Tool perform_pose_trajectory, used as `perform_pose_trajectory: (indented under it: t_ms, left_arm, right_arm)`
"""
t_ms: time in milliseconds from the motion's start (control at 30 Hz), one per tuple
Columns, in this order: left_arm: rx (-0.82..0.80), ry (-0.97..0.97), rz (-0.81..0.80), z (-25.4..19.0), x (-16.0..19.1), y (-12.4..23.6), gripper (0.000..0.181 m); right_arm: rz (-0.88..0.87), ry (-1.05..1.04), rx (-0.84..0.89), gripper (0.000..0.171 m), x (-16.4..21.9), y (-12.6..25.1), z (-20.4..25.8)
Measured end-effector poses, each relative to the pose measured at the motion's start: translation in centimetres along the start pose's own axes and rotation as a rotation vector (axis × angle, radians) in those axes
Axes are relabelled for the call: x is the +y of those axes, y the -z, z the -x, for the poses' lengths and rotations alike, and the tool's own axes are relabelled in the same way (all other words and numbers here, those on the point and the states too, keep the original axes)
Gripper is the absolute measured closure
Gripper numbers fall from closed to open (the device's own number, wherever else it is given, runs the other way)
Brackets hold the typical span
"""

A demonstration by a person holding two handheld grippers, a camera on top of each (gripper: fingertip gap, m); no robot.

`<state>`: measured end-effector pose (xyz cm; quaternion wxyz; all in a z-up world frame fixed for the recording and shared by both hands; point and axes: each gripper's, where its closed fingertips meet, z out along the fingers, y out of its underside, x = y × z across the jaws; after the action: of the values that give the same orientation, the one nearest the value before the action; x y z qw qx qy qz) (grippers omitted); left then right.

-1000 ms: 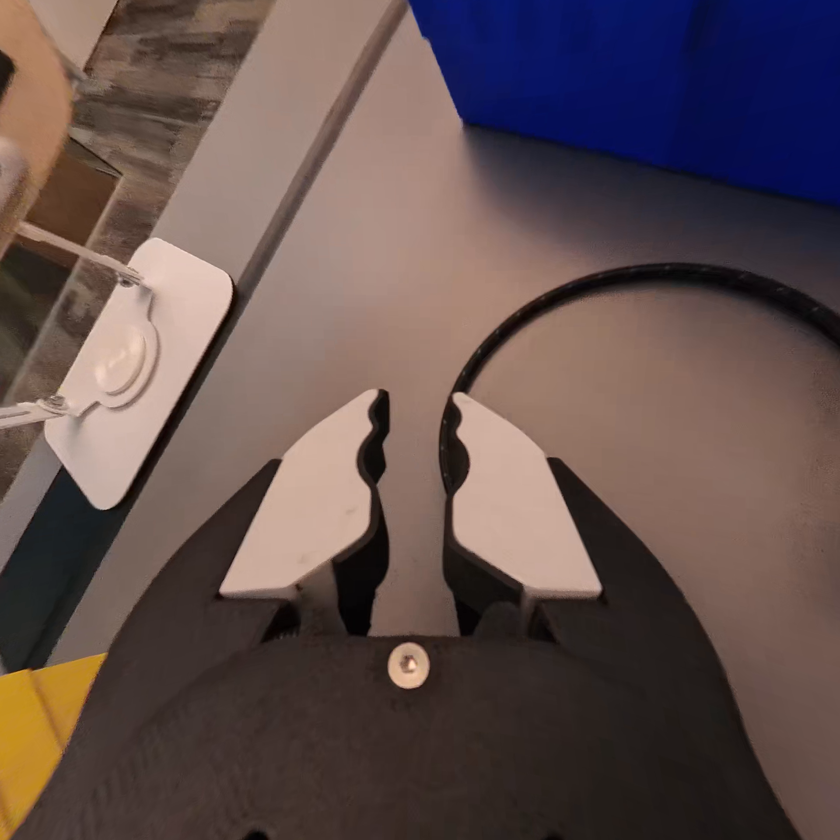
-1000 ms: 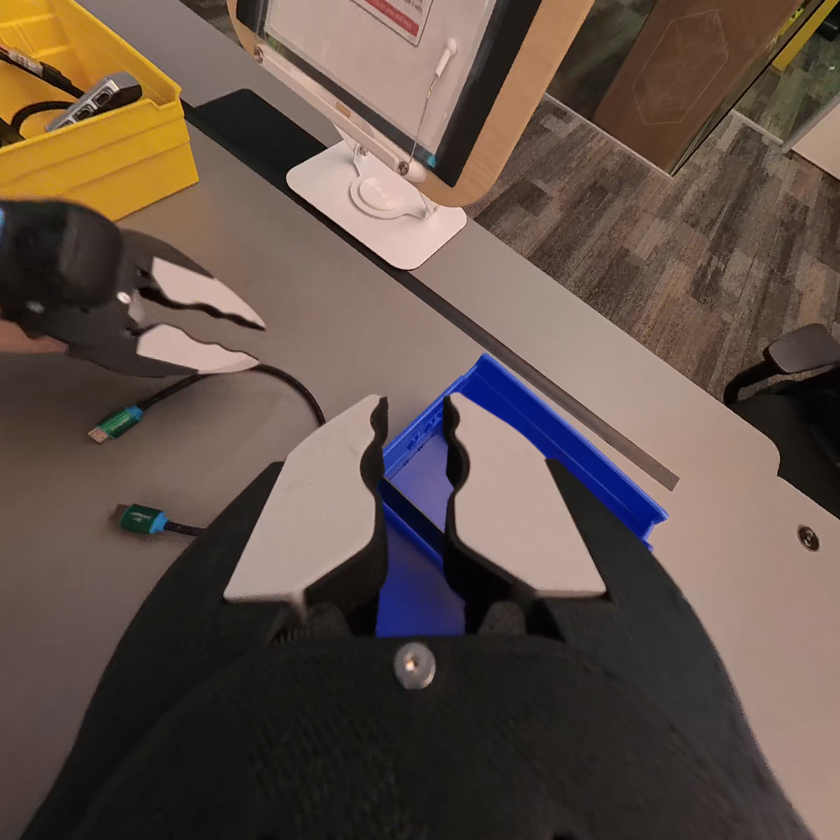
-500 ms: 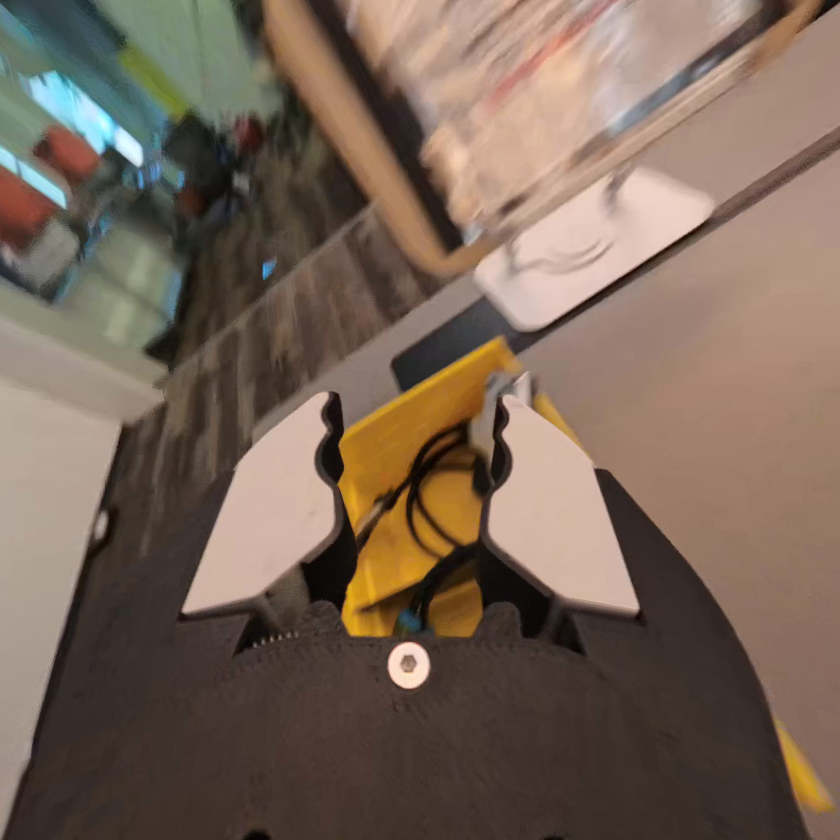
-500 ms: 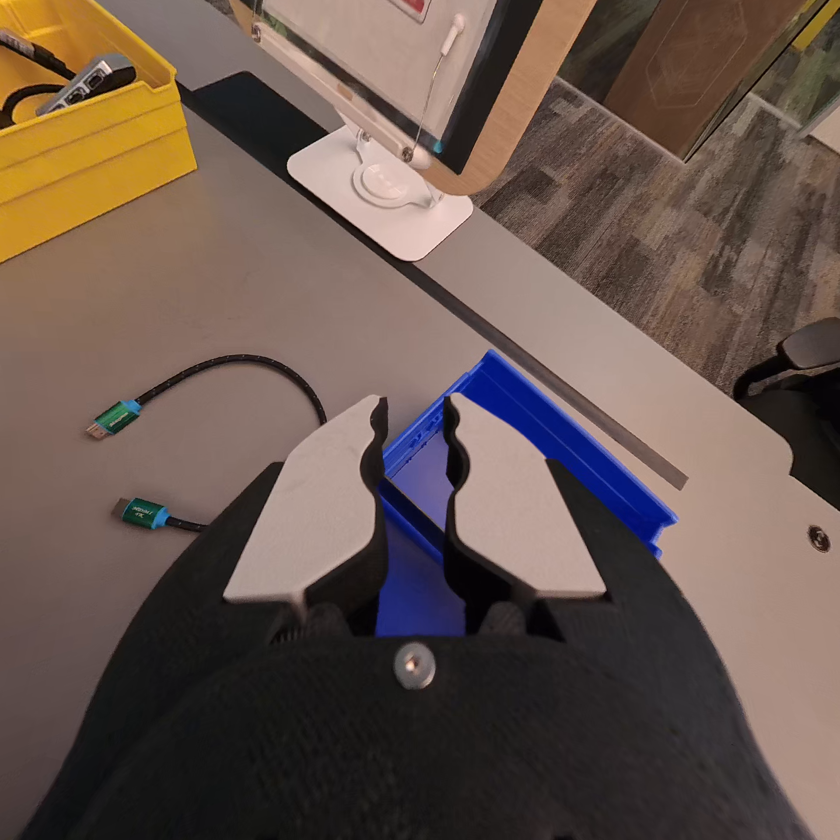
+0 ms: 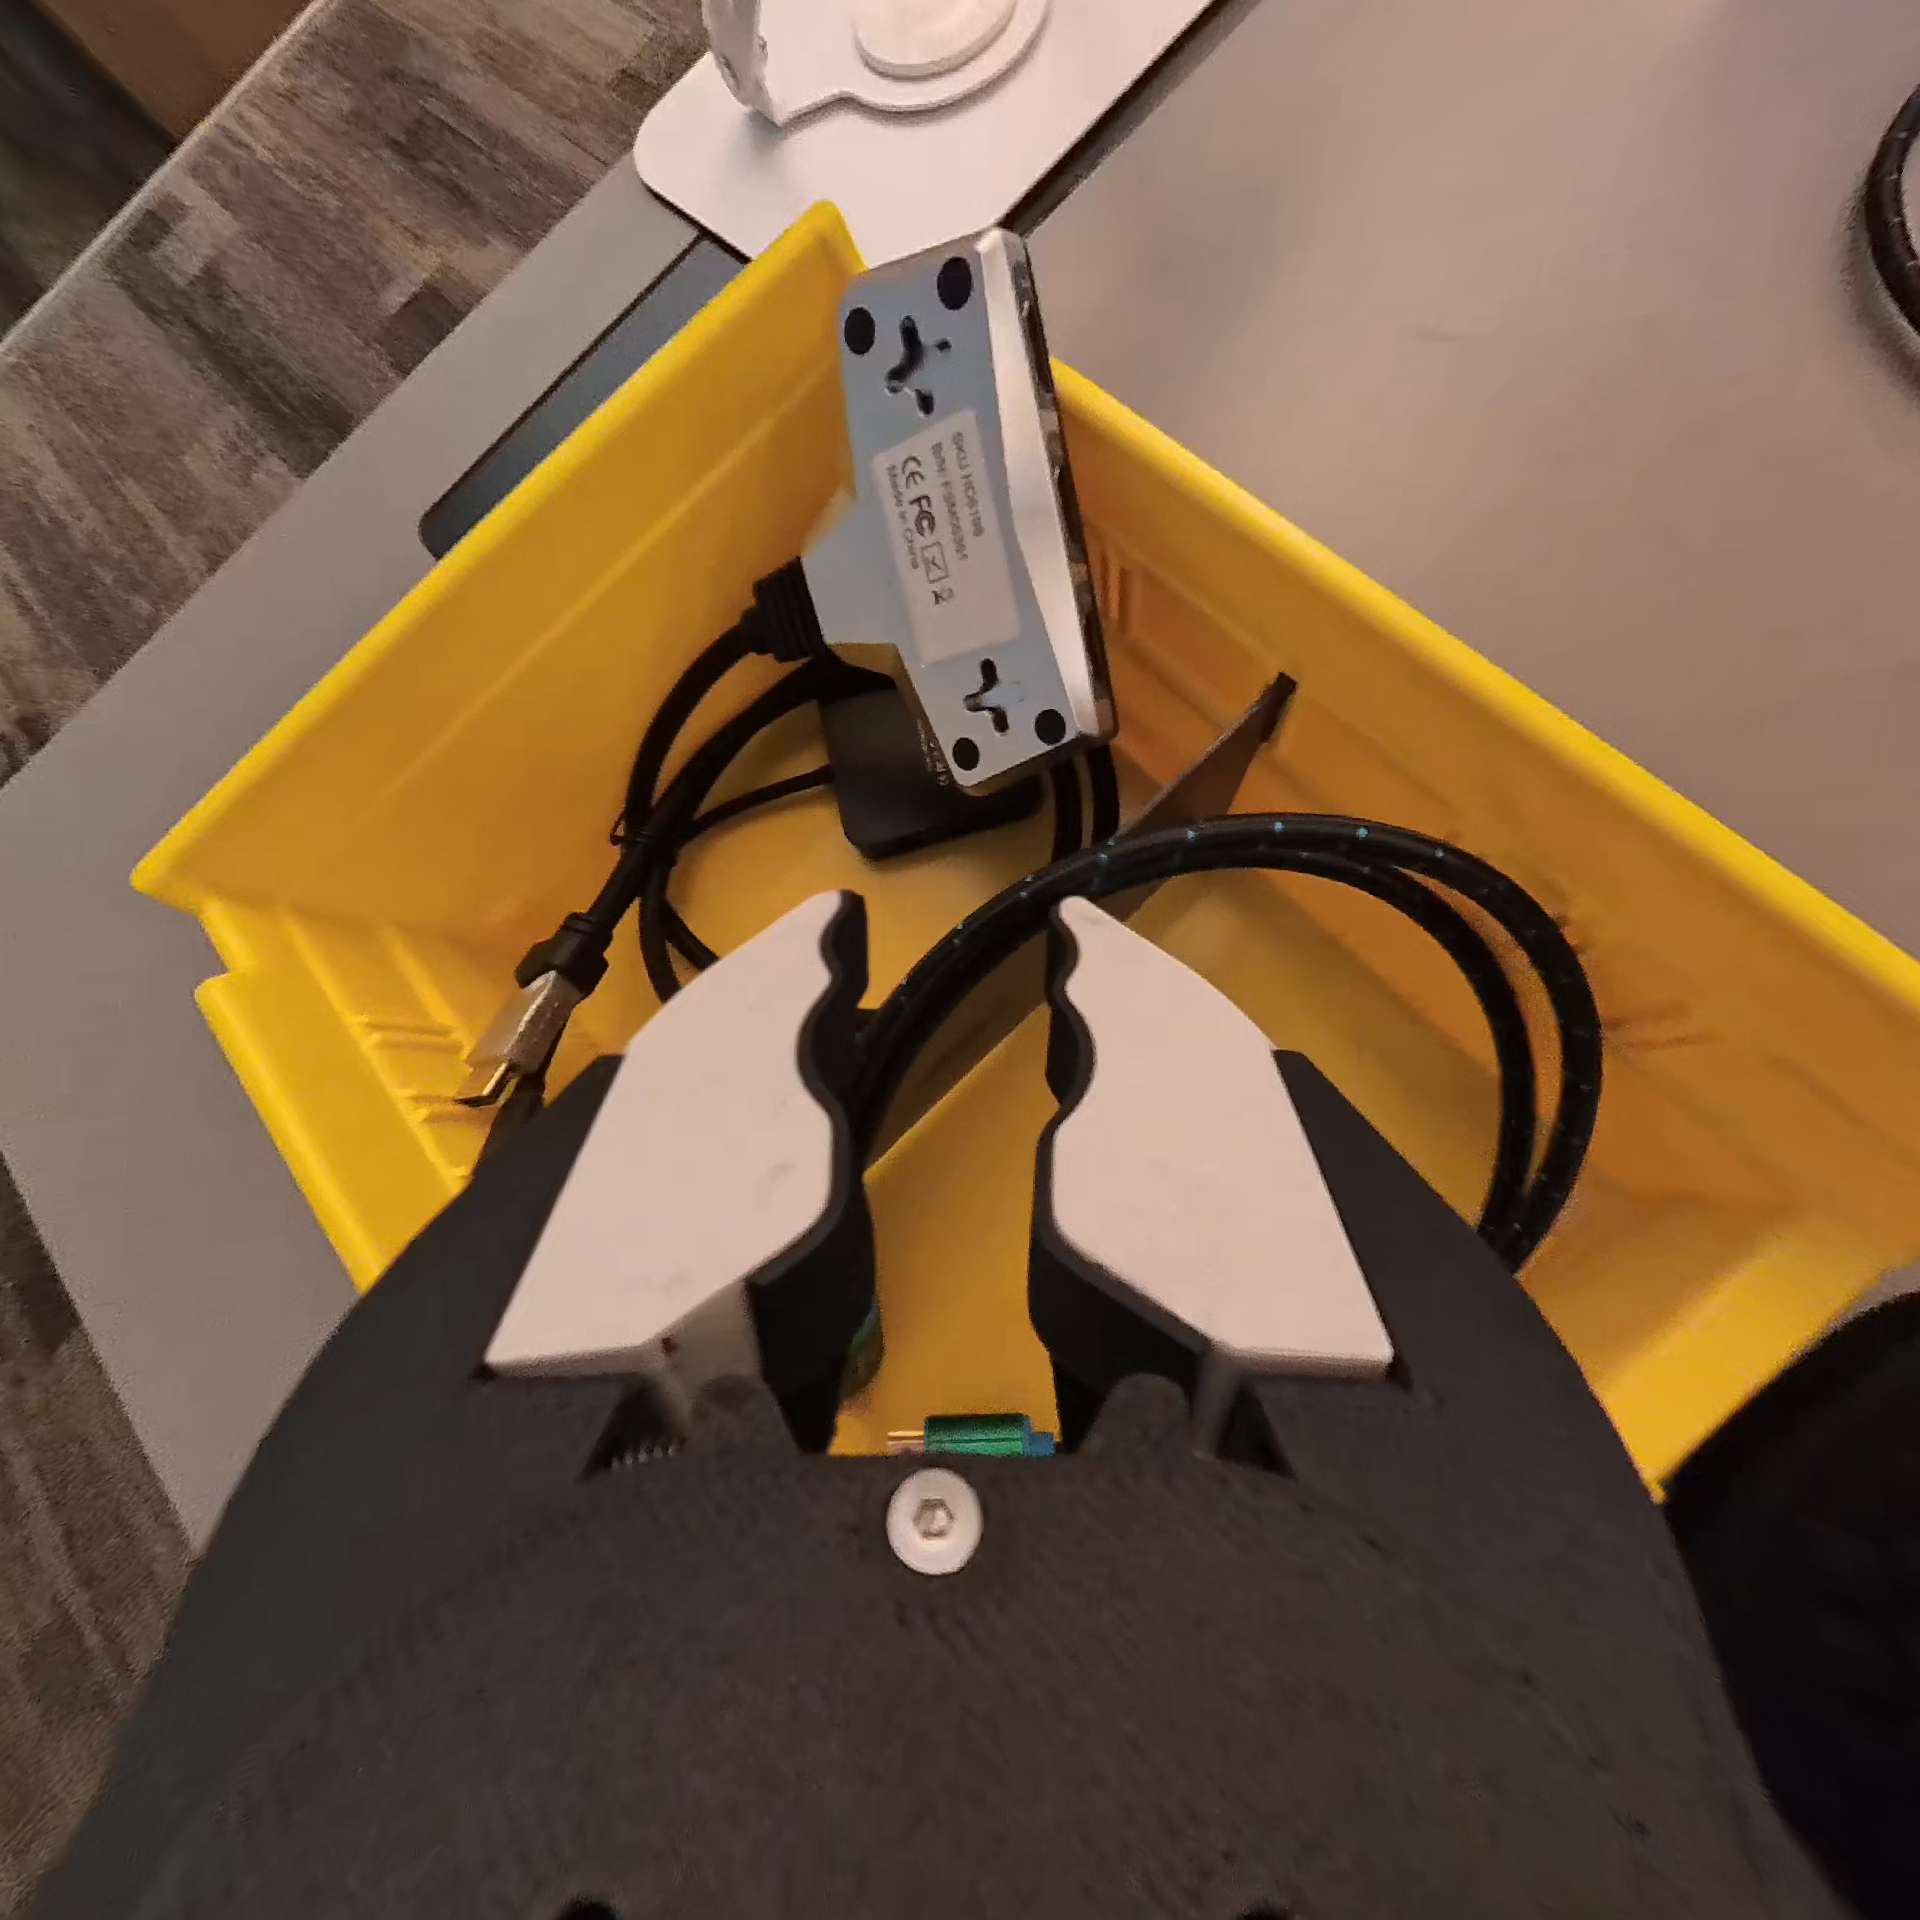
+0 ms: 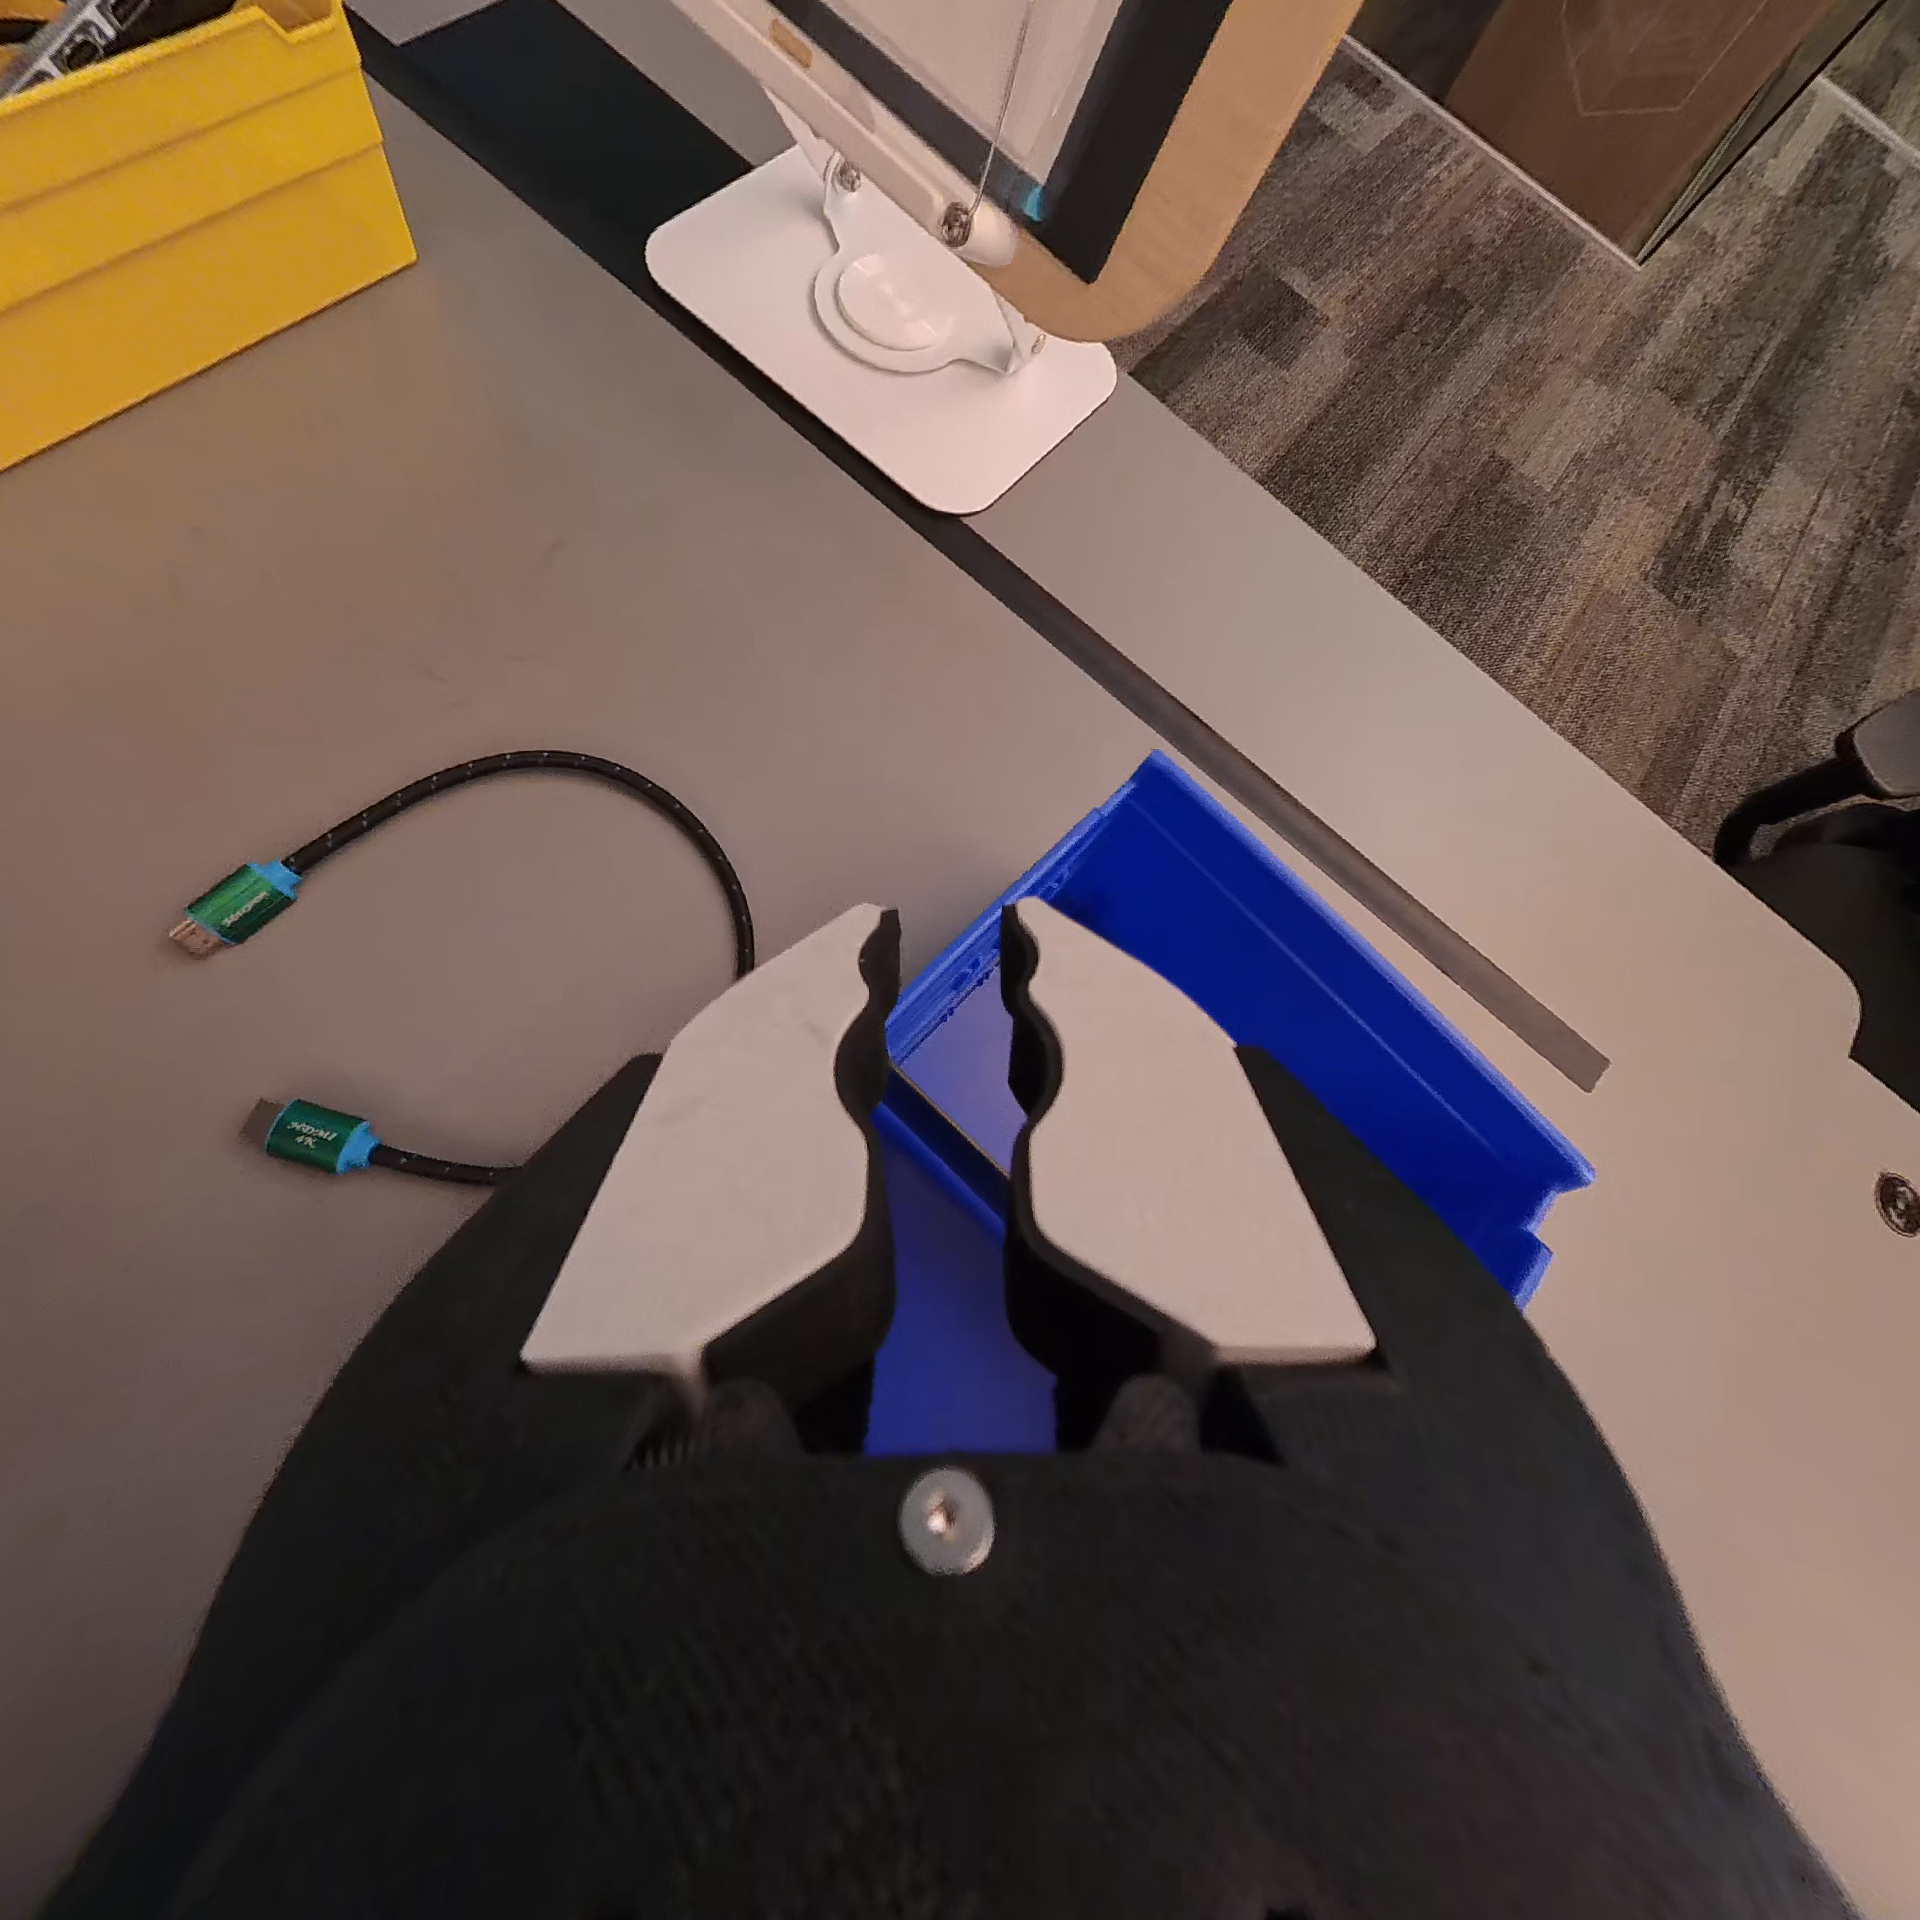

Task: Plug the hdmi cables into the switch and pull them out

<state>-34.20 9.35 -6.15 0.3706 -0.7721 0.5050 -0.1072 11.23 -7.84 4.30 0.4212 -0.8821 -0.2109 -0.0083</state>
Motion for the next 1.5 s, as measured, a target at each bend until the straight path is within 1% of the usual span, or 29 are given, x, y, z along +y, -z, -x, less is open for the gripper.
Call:
perform_pose_trajectory:
  t_ms: [33,67,133,233,333,433,533,600,667,733,800,867,933,1033,1100,1167,1200,1300,1400,1467,1500]
  left_arm:
    - [0.028,0.005,0.001,-0.3,0.0,0.1,0.160]
    - [0.034,0.012,-0.003,-0.3,-0.1,0.2,0.166]
    - [0.008,0.013,-0.025,0.1,-0.4,0.7,0.167]
    - [0.010,-0.030,-0.045,-0.3,-0.6,1.5,0.167]
    - [-0.019,-0.071,-0.074,-0.5,-1.5,3.1,0.168]
    - [-0.153,-0.115,-0.103,0.1,-3.1,6.2,0.169]
    - [-0.370,-0.209,-0.136,0.1,-5.6,11.3,0.170]
    - [-0.486,-0.285,-0.221,-1.4,-8.1,15.0,0.171]
    - [-0.546,-0.348,-0.323,-4.0,-10.8,18.0,0.172]
    - [-0.552,-0.423,-0.427,-7.3,-13.5,19.8,0.174]
    - [-0.488,-0.501,-0.504,-11.2,-15.8,20.0,0.175]
    - [-0.362,-0.581,-0.516,-15.3,-17.5,18.4,0.175]
    - [-0.241,-0.670,-0.477,-19.2,-18.7,15.2,0.176]
    - [-0.087,-0.789,-0.324,-24.0,-19.2,7.9,0.175]
    - [0.007,-0.835,-0.211,-26.4,-18.5,2.1,0.176]
    - [0.063,-0.838,-0.094,-27.3,-17.2,-3.2,0.176]
    - [0.059,-0.821,-0.056,-27.2,-16.7,-5.5,0.175]
    - [0.117,-0.728,0.000,-27.5,-15.1,-10.9,0.175]
    - [0.117,-0.626,0.070,-27.1,-13.7,-14.1,0.172]
    - [0.099,-0.571,0.074,-26.5,-13.8,-14.6,0.155]
    - [0.101,-0.548,0.059,-26.3,-14.2,-14.3,0.150]
  right_arm:
    - [0.001,0.001,-0.002,0.152,0.0,-0.1,0.1]
    - [0.002,0.002,-0.008,0.152,-0.1,-0.3,0.3]
    - [0.013,0.012,-0.017,0.152,-0.1,-0.6,0.6]
    - [0.041,0.037,-0.014,0.152,0.2,-1.0,0.9]
    - [0.050,0.045,0.002,0.153,0.2,-1.1,0.8]
    - [0.042,0.043,0.003,0.153,0.1,-1.0,0.7]
    - [0.032,0.037,0.009,0.153,0.1,-0.7,0.6]
    - [0.030,0.035,0.013,0.153,0.1,-0.6,0.4]
    - [0.030,0.030,0.015,0.153,0.1,-0.6,0.3]
    - [0.033,0.028,0.017,0.153,0.2,-0.7,0.2]
    - [0.041,0.031,0.018,0.153,0.3,-0.8,0.2]
    - [0.049,0.036,0.019,0.153,0.4,-0.9,0.3]
    - [0.059,0.041,0.023,0.153,0.6,-1.0,0.2]
    - [0.071,0.041,0.028,0.153,0.9,-1.0,0.0]
    - [0.070,0.036,0.033,0.153,1.0,-0.9,-0.2]
    - [0.068,0.028,0.040,0.153,1.1,-0.7,-0.6]
    - [0.066,0.026,0.042,0.153,1.1,-0.6,-0.7]
    - [0.060,0.021,0.043,0.152,1.2,-0.4,-1.1]
    - [0.063,0.011,0.042,0.152,1.5,-0.5,-1.4]
    - [0.072,0.008,0.045,0.152,1.7,-0.6,-1.6]
    - [0.073,0.007,0.047,0.152,1.8,-0.5,-1.7]
